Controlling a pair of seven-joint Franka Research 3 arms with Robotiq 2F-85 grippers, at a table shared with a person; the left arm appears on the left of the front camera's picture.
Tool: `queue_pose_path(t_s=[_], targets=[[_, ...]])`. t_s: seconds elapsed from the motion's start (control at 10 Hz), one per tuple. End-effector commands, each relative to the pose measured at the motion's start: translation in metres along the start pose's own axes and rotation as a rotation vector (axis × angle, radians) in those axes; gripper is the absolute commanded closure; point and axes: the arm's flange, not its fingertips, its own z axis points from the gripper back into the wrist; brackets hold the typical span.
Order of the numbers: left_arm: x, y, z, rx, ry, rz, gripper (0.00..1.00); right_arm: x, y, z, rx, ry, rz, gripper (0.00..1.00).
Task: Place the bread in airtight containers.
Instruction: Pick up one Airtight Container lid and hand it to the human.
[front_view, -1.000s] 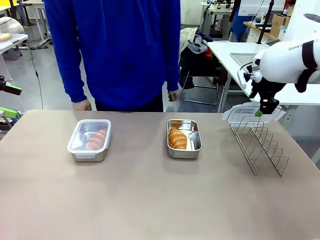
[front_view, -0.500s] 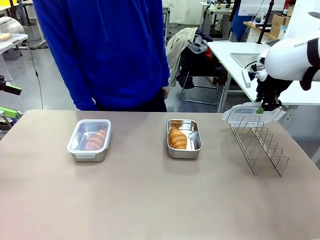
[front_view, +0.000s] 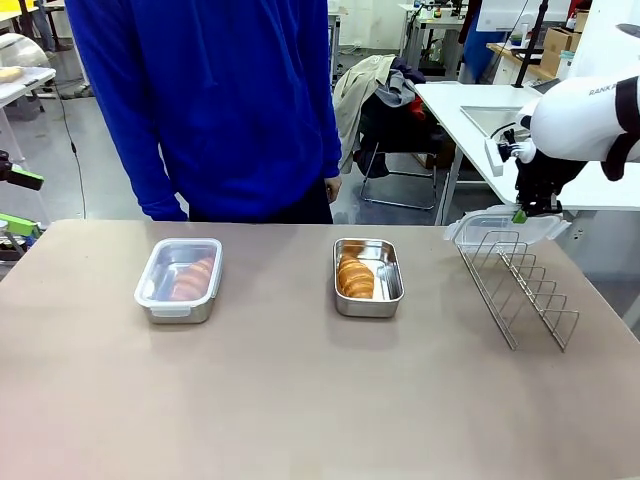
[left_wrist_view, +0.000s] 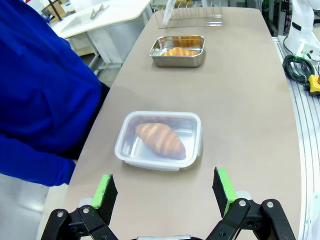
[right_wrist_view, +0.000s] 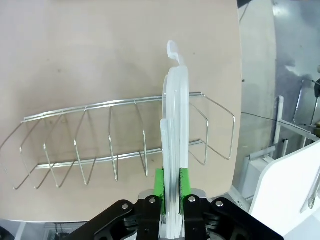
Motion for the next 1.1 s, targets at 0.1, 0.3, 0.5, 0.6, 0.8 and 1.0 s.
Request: queue_pose_path(t_s=[0.1,0.3,0.5,0.6,0.8,1.0], targets=[[0.000,-0.002,-0.002,0.014,-0.028,-0.015,0.00,-0.002,0.003,0.028,-0.016,0.018,-0.012,1.00],[0.000,-0.002,-0.002,0.014,-0.028,-0.015,0.00,-0.004,0.005,0.060,-0.033,0.033,-0.027,0.92],[0.000,-0.002,-0.002,0.014,-0.028,-0.015,0.00,-0.004,0.004,0.107,-0.074,0.019,-0.031,0.92],[0.000,-0.002,-0.002,0.014,-0.028,-0.015,0.00,-0.003,0.007,0.142,-0.100,-0.005,-0.021,0.92],[0.000,-0.002,-0.002,0.014,-0.028,-0.015,0.00,0.003,0.032,0.210,-0.208,-0.094,0.054,0.92],[0.000,-0.002,-0.002,0.014,-0.028,-0.015,0.00,0.025,0.061,0.238,-0.362,-0.199,0.213,0.92]])
